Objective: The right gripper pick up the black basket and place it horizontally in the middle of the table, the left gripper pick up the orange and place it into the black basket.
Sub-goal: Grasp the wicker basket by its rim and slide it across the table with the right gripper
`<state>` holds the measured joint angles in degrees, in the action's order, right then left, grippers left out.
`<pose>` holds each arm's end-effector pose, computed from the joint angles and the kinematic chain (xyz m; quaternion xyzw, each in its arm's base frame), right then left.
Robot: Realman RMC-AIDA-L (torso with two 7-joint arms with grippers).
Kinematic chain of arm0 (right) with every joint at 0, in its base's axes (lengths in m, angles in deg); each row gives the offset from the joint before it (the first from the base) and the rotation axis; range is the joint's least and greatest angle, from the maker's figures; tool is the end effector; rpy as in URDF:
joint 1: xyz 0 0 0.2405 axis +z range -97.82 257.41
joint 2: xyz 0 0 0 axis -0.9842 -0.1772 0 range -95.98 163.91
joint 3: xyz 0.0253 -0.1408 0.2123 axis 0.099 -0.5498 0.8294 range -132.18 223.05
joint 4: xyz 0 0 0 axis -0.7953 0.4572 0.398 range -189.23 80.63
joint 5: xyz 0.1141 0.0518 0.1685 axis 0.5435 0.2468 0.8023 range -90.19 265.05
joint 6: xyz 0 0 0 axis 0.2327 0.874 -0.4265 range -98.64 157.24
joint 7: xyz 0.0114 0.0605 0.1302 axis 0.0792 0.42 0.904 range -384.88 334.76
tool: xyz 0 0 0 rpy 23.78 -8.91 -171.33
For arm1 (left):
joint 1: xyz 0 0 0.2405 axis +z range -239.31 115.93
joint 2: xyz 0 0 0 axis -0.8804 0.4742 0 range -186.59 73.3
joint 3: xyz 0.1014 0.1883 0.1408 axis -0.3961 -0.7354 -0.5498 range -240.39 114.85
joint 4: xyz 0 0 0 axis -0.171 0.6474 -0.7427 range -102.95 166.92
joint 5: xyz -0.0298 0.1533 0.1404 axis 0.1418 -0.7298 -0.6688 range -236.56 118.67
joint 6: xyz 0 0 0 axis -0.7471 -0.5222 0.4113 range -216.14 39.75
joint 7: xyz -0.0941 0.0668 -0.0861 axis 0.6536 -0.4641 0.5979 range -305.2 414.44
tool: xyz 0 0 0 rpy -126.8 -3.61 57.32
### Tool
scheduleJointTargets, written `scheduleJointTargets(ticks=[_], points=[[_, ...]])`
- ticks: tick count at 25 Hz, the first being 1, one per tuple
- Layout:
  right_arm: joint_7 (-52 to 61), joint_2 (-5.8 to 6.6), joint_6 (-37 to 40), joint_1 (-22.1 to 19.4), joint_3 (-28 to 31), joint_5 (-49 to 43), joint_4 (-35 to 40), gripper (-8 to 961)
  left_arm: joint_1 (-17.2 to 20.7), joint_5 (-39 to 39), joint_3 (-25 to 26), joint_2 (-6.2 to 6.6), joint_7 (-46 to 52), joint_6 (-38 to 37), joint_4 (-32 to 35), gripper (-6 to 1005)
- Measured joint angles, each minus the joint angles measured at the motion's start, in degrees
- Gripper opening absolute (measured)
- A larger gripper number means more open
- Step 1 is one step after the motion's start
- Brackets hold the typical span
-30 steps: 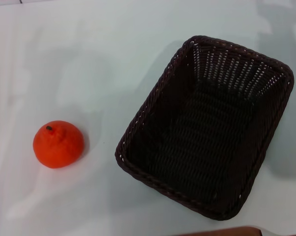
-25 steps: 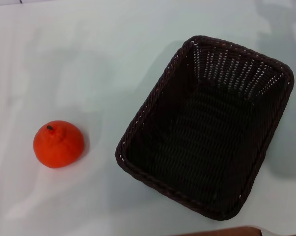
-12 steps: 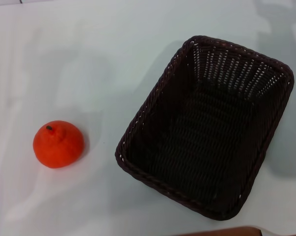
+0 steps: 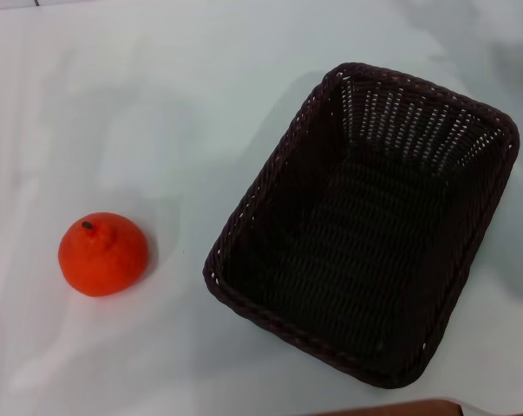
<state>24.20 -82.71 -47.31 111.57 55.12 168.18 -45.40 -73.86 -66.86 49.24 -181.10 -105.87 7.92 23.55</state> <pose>0.3240 0.3579 0.0504 -0.3048 -0.6663 -0.5051 0.4560 -0.3352 0.2399 0.0356 -0.5530 -0.1666 -0.4501 0.6811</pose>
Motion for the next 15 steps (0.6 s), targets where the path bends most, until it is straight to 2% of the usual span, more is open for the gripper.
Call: scheduleJointTargets(ticks=[1,2,6,8,9,11,12,15], points=[[14.9,1.14,-1.5,1.1,-8.4,-5.5,7.8,924,0.0,0.0,0.0,0.00,0.3,0.0,0.0,938],[14.9,1.14,-1.5,1.1,-8.4,-5.5,7.8,921,0.0,0.0,0.0,0.00,0.5,0.0,0.0,939],[40.1,2.67,-4.7,2.0,-25.5,-12.9,22.5,916,0.0,0.0,-0.2,0.00,1.2,0.0,0.0,939],[48.8,2.90,-6.6,1.9,-31.8,-15.5,29.0,916,-0.2,-0.1,-0.3,0.00,1.2,0.0,0.0,939],[55.2,2.92,-8.5,1.8,-36.5,-18.7,35.2,916,-0.2,-0.2,-0.3,0.00,1.2,0.0,0.0,939],[58.1,2.94,-9.5,2.0,-38.1,-21.1,37.7,916,-0.2,-0.4,-0.3,0.00,1.2,0.0,0.0,938],[63.3,3.16,-11.4,2.9,-40.9,-26.7,42.2,916,-0.3,-0.4,-0.4,0.00,1.2,0.0,0.0,938],[67.7,3.39,-14.0,4.8,-42.5,-34.2,46.1,916,-0.3,-0.4,-0.4,0.00,1.2,0.0,0.0,937]])
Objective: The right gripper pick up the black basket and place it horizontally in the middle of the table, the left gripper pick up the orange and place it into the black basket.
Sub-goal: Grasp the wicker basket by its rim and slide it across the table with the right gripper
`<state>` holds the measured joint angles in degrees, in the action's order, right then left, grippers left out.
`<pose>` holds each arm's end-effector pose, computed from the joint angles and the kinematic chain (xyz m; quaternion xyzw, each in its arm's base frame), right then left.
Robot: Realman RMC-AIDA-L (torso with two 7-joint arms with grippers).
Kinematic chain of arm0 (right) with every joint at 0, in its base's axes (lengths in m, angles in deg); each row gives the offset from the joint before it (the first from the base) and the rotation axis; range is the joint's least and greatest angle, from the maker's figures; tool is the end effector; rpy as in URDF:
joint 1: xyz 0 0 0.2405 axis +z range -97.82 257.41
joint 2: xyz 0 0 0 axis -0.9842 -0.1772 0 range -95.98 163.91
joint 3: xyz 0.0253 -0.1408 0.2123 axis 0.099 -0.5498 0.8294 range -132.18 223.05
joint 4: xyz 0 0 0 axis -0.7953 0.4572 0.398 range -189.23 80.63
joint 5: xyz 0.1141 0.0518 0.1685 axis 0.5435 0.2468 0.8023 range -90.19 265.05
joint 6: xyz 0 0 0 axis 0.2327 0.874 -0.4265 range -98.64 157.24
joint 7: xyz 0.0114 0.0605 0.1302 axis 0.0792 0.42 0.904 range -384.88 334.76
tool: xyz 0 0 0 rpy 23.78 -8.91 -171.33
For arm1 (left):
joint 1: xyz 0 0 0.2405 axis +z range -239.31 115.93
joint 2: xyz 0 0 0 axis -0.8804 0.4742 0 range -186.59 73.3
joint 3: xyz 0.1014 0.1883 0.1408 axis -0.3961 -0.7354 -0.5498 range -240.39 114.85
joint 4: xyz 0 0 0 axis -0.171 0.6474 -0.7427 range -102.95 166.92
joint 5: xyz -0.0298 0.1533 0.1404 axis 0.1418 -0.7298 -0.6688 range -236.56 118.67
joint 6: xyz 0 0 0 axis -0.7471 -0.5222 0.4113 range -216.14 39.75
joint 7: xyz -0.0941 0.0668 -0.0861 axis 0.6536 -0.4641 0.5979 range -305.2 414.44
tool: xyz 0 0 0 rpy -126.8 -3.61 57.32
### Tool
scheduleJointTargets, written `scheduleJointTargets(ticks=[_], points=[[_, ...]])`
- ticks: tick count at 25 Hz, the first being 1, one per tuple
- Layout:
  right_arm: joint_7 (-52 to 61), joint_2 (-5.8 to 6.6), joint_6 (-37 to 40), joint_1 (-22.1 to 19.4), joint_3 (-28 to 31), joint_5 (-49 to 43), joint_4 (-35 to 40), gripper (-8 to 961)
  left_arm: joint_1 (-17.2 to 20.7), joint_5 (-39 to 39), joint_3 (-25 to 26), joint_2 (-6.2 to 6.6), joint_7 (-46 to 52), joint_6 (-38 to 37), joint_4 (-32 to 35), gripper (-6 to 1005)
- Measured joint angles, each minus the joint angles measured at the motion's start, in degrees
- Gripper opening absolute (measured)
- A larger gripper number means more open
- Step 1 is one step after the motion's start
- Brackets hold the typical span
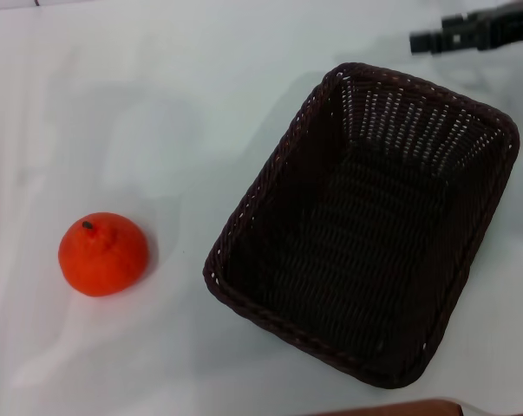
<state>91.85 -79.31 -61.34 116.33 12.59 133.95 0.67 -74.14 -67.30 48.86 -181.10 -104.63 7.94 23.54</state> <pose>0.2605 0.3790 0.0957 -0.3986 -0.8876 -0.1976 0.1191 -0.3327 0.2418 0.0339 -0.5569 -0.1703 -0.4599 0.6704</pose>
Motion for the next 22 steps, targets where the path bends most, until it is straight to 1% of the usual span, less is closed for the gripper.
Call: scheduleJointTargets(ticks=[3,5,8,11,12,16,19,22], points=[[3.1,0.03,-3.8,3.3,-0.6,-9.1,3.5,916,0.2,0.0,-0.1,0.00,0.1,0.1,0.0,937],[4.0,-0.14,-5.5,5.3,-1.0,-13.7,4.4,917,0.2,0.0,-0.1,0.00,0.1,0.3,0.0,937],[5.0,-0.81,-6.8,8.0,-3.0,-20.4,4.8,917,0.3,0.0,-0.5,0.03,0.1,0.6,0.0,936],[6.0,-1.28,-6.1,9.0,-5.5,-23.0,4.6,917,0.4,0.0,-1.2,0.21,0.6,0.8,0.0,936],[6.7,-1.50,-4.9,9.2,-7.2,-23.5,4.5,917,0.4,0.0,-1.3,0.24,0.7,0.8,0.0,936],[7.1,-1.68,-3.3,9.2,-9.1,-23.6,3.4,917,0.7,0.0,-1.6,0.31,0.9,1.0,-0.2,935],[7.2,-1.81,-1.7,9.2,-11.4,-23.7,1.2,917,0.8,0.0,-1.6,0.30,1.0,1.1,-0.2,934],[6.6,-1.96,-0.6,9.3,-12.7,-23.5,-0.4,832,0.8,0.0,-1.6,0.29,1.0,1.1,-0.3,934]])
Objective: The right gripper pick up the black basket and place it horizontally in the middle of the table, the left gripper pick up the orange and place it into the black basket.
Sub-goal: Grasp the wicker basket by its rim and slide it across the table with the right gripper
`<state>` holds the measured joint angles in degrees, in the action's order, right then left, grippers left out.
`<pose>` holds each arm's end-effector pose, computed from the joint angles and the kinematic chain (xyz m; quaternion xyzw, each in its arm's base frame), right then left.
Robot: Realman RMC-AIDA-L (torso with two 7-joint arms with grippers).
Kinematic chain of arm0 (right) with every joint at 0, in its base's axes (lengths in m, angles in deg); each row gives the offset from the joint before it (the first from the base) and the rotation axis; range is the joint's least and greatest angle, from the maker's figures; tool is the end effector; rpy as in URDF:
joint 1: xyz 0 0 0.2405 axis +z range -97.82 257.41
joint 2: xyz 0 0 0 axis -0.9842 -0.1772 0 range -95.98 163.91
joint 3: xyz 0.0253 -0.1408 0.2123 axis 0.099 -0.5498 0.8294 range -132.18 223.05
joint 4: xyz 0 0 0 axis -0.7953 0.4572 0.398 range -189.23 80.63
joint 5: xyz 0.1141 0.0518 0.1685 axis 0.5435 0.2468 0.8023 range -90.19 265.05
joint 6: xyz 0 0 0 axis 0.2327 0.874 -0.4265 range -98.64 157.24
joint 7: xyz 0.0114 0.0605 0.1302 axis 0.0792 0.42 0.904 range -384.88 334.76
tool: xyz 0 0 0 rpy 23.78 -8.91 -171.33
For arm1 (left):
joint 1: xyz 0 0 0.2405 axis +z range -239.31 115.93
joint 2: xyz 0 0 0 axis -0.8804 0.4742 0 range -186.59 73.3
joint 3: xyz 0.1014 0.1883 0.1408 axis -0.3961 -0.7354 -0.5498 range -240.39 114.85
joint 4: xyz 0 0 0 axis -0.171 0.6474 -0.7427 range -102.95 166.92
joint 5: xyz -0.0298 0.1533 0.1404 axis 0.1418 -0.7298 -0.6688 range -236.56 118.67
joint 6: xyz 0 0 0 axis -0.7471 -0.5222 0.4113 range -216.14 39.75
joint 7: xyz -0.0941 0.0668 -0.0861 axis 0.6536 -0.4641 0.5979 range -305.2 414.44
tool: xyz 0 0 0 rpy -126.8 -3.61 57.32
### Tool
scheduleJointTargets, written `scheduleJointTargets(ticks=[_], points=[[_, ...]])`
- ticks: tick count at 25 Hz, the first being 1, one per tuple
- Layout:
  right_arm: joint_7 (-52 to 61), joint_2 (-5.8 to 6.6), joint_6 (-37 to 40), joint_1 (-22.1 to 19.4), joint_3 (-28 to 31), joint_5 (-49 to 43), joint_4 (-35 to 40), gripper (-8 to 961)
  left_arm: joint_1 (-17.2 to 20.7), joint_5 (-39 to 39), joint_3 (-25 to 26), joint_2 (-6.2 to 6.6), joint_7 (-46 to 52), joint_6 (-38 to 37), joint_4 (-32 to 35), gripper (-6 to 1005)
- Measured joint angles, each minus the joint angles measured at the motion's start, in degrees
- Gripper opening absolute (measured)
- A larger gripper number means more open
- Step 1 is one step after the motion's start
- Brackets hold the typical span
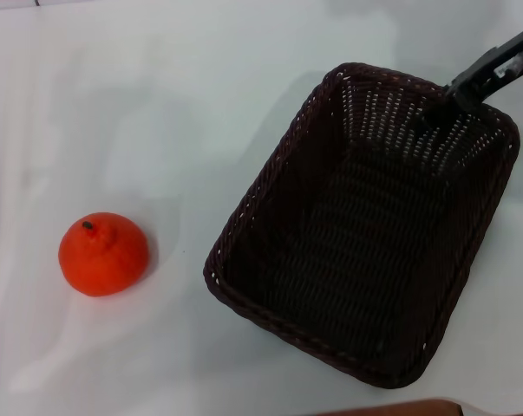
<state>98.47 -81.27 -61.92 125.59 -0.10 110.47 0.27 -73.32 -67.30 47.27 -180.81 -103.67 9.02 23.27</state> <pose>0.2372 0.3943 0.0559 0.3620 0.9093 0.1577 0.1312 -0.3316 0.2374 0.0340 -0.5628 -0.1669 -0.4680 0.6606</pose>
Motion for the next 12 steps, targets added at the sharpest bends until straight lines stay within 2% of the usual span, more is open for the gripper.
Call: scheduleJointTargets(ticks=[8,12], points=[[-0.3,-0.13,-0.4,-0.2,0.1,0.2,-0.1,552,0.0,0.0,0.0,-0.02,0.0,0.0,-0.1,934],[0.2,0.34,-2.1,-0.4,1.8,1.6,0.1,354,0.0,0.2,0.1,-0.02,0.0,0.0,-0.1,935]])
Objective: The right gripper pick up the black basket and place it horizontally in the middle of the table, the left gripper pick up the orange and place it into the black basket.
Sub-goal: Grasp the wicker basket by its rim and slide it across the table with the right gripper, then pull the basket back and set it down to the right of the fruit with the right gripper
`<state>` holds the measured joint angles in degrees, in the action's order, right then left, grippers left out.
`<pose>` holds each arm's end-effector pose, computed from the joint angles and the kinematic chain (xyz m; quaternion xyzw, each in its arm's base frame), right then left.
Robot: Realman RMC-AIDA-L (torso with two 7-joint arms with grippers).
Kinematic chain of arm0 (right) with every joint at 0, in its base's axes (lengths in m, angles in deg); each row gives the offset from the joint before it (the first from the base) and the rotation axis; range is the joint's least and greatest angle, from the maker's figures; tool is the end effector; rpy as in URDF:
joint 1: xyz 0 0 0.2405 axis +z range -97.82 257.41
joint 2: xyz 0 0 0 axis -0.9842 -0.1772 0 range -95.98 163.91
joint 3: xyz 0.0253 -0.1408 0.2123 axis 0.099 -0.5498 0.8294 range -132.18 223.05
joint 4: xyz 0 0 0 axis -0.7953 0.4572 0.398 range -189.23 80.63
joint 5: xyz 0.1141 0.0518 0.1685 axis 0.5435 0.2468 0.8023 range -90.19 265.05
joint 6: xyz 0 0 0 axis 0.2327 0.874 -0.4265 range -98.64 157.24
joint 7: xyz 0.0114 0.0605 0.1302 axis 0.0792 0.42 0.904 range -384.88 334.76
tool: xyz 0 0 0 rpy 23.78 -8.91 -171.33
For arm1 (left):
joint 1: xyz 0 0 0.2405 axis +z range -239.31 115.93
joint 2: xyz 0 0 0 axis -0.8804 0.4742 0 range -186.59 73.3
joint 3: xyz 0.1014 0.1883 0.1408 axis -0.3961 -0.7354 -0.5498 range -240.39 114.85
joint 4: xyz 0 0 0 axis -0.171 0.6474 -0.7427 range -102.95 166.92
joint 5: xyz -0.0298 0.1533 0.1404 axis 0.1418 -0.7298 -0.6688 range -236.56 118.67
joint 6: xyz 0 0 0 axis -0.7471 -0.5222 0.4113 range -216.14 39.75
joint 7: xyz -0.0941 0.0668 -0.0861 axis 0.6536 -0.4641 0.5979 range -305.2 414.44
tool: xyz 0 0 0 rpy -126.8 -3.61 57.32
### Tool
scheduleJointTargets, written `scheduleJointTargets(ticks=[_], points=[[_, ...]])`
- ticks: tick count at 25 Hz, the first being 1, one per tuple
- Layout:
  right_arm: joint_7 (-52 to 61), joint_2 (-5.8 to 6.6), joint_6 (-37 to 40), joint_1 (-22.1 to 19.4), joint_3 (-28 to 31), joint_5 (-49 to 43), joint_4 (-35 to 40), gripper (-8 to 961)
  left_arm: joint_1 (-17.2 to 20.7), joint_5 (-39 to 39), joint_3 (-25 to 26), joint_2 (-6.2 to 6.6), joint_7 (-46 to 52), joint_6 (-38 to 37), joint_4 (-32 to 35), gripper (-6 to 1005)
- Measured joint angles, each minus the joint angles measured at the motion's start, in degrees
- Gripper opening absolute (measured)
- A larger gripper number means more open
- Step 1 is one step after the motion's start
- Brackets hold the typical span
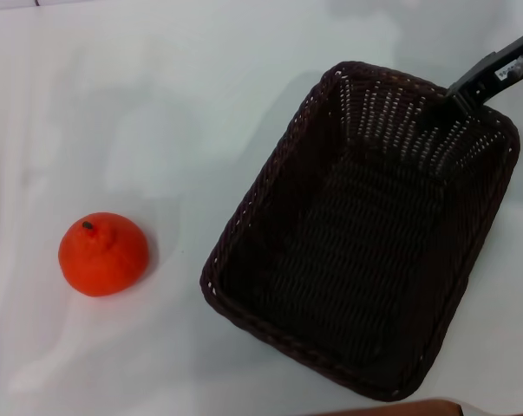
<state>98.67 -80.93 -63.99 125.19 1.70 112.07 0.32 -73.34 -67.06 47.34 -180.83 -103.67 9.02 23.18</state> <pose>0.2376 0.3898 0.0593 0.3773 0.9080 0.1449 0.1108 -0.3317 0.2376 0.0347 -0.5606 -0.1665 -0.4684 0.6623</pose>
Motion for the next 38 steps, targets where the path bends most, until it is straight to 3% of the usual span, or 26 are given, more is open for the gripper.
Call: scheduleJointTargets(ticks=[1,12,22,29,38], points=[[0.0,0.21,-0.8,-0.1,0.8,0.8,0.0,305,0.0,0.0,0.1,0.00,0.0,0.0,0.0,935],[0.0,2.38,-6.3,-3.3,13.0,7.8,-0.2,203,0.0,0.1,0.3,0.00,0.0,-0.2,0.0,935],[4.3,4.73,-5.6,-7.6,19.1,18.2,-7.5,203,-0.4,-0.2,0.3,0.07,-0.2,-0.2,0.0,934],[6.3,4.79,0.1,-10.0,23.7,21.1,-13.6,203,-0.6,-0.2,0.3,0.09,-0.4,-0.5,-0.1,934],[9.7,4.42,6.8,-12.1,24.6,24.2,-19.0,203,-0.8,-0.2,0.2,0.09,-0.4,-0.6,-0.1,934]])
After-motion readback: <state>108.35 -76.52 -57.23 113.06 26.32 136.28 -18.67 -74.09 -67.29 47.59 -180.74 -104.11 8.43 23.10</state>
